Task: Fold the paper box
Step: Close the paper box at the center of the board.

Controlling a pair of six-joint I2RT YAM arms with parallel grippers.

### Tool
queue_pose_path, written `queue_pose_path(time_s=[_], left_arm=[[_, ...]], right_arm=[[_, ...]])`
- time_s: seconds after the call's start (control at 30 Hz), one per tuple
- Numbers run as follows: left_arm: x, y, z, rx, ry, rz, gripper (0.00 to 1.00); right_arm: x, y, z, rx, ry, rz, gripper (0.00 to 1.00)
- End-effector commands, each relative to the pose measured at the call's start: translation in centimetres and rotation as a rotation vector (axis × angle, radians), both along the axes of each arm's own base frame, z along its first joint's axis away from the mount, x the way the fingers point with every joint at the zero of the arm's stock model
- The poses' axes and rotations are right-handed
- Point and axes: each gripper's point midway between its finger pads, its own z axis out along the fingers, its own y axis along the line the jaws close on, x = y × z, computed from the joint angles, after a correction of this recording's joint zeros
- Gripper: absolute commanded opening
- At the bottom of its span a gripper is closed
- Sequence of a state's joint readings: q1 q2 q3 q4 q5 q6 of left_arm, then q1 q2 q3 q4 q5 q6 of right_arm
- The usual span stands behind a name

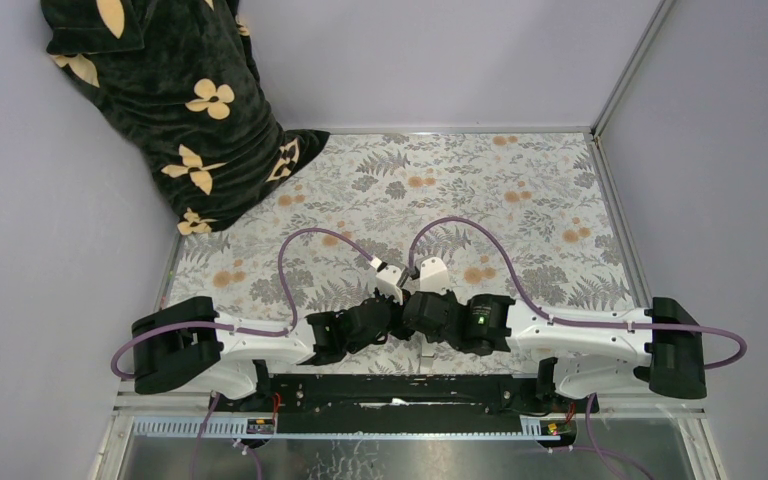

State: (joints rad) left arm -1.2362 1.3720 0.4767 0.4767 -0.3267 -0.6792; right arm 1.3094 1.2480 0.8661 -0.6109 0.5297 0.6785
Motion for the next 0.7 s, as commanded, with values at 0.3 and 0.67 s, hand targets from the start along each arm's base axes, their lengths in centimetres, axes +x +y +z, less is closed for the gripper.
queue_pose_path(time_s=[0.3,0.67], left_arm=[[-1.9,2.9,-5.5,0.198,0.078,-0.038,0.21],[-1.9,2.8,-5.7,0.197,0.085,-0.038,0.21]], right_arm=[[-0.6,-0.6,-3.8,0.011,0.099,-0.04,0.37],[-0.4,0.3,-2.1,0.085,0.086,-0.068,0.59]])
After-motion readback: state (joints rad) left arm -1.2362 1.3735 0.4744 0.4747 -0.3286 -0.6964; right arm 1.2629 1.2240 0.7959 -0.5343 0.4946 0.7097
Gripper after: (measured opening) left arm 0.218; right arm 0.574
